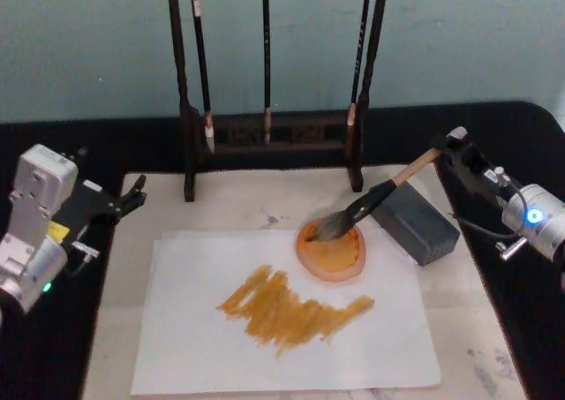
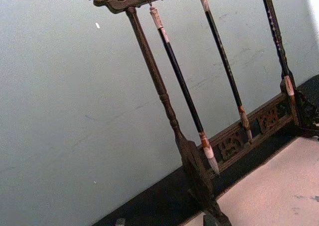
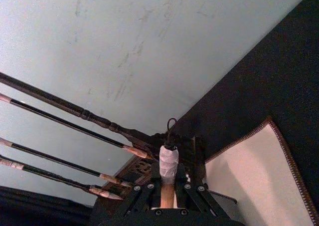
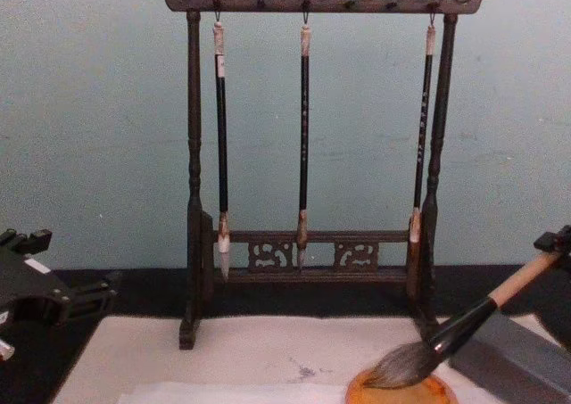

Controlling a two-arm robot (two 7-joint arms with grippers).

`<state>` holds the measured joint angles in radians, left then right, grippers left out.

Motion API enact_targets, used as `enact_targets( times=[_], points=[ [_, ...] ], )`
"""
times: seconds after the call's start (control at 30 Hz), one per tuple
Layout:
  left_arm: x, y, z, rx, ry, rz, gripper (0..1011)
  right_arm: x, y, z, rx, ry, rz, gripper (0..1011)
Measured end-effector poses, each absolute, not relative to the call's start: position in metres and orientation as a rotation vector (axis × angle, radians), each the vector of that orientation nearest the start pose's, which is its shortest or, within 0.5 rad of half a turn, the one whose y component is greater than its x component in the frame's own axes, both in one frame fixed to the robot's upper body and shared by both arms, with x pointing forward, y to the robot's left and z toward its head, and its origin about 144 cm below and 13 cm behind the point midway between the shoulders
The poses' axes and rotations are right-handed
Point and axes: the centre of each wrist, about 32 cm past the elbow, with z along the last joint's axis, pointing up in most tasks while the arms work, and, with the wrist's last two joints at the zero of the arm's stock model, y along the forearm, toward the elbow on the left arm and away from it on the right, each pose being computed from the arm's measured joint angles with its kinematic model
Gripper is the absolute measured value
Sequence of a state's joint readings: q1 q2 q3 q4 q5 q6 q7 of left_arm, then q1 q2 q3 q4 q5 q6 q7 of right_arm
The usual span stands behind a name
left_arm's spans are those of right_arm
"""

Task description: Pick up the brush from the inkstone, write on the paper, then place the brush back to its original position.

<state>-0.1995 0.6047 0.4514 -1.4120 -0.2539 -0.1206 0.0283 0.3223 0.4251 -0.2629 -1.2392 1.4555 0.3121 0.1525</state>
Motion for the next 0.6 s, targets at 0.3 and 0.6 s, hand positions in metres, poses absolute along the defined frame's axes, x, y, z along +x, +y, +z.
enact_targets(
  times=[0.3, 0.6],
  points=[
    [0.4886, 0.3097, 1.1398, 0.304, -0.285, 1.248, 1010, 0.5397, -0.318, 1.1521, 0.479, 1.011, -1.094, 163],
    [0.4886, 0.3096, 1.1398, 0.304, -0.285, 1.248, 1010, 0.5409, -0.3178, 1.1504, 0.469, 1.024, -1.094, 163]
  ],
)
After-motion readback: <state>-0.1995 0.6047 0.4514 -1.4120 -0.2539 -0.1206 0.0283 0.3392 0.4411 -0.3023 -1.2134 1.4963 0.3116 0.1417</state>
